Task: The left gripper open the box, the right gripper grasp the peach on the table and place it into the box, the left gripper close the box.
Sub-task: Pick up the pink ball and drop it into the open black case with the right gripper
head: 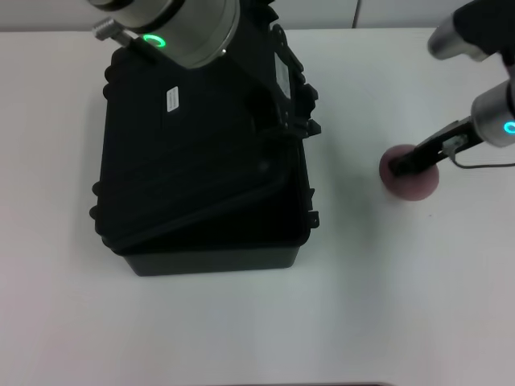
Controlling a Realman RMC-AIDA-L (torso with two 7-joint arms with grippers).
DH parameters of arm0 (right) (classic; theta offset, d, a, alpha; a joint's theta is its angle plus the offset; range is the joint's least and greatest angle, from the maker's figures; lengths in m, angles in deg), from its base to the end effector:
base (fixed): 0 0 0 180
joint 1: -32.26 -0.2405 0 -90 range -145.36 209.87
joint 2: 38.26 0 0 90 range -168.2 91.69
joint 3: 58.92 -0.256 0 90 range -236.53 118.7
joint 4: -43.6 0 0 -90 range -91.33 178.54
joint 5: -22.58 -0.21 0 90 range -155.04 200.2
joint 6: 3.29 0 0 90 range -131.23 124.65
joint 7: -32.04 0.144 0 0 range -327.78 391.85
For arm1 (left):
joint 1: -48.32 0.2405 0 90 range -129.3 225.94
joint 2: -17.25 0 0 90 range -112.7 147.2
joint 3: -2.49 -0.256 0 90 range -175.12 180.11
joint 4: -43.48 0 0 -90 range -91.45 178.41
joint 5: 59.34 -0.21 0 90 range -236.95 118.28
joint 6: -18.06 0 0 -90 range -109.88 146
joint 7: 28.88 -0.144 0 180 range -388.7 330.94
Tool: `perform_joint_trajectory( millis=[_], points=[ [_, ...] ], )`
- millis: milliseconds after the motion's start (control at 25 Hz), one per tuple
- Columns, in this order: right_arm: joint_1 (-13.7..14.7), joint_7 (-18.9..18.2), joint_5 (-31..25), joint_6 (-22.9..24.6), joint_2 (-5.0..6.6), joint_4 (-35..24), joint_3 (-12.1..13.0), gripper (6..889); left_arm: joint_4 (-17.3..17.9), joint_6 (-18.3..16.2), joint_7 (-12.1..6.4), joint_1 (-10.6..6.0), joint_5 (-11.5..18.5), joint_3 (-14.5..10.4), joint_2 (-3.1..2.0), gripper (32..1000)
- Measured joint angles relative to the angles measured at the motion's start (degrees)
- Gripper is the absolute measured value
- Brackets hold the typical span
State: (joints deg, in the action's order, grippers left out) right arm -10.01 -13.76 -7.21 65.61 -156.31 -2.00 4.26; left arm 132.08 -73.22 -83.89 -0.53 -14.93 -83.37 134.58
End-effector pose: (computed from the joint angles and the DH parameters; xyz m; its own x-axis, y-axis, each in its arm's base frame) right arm 0.2535 0.3983 -0.0158 0.6601 -0.7481 0.0680 -0.6391 -0.6069 -0.4725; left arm -0.0280 0.3526 -0.0027 0.9608 -0.1447 -0.2363 -0.1947 -0.9594 -0.2041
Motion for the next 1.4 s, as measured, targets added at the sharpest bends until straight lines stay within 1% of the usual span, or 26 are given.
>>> perform_joint_trajectory(
  millis=[160,240,400,560,640,720,880,1040,1120,1400],
  points=[
    [2.07,0.17,-2.82,1.87,0.00,-4.60,-0.21,232,0.00,0.16,-0.30,0.33,0.03,0.00,0.00,366],
    [3.59,0.12,-4.89,2.63,0.02,-7.96,-0.23,216,0.00,0.20,-0.40,0.36,0.03,-0.01,0.00,366],
    [6.23,-0.66,-10.44,4.25,0.10,-13.81,-0.26,181,-0.15,0.35,-0.74,0.41,0.03,0.00,0.00,366],
    [7.86,-4.05,-17.32,5.58,0.22,-16.99,-0.35,157,-0.16,0.42,-0.85,0.51,0.04,0.00,0.00,366],
    [8.11,-7.01,-21.00,6.46,0.29,-17.17,-0.51,147,-0.17,0.41,-0.87,0.52,0.03,0.00,0.00,366],
    [8.14,-10.03,-24.46,7.30,0.37,-16.69,-0.86,137,-0.17,0.41,-0.88,0.52,0.03,0.00,0.00,366],
    [7.89,-15.44,-29.34,7.84,0.39,-14.25,-1.17,109,-0.21,0.40,-0.93,0.51,0.03,0.00,0.00,366],
    [6.30,-20.77,-32.40,7.16,0.37,-8.48,-1.43,76,-0.24,0.48,-1.02,0.51,0.00,0.00,0.00,366],
    [4.93,-24.06,-33.21,6.55,0.36,-4.96,-2.36,63,-0.21,0.49,-1.03,0.51,0.00,0.00,0.00,366],
    [0.45,-33.91,-34.00,5.09,0.36,4.48,-7.75,49,-0.57,0.51,-1.49,0.22,0.58,0.21,-0.02,366]
  ],
)
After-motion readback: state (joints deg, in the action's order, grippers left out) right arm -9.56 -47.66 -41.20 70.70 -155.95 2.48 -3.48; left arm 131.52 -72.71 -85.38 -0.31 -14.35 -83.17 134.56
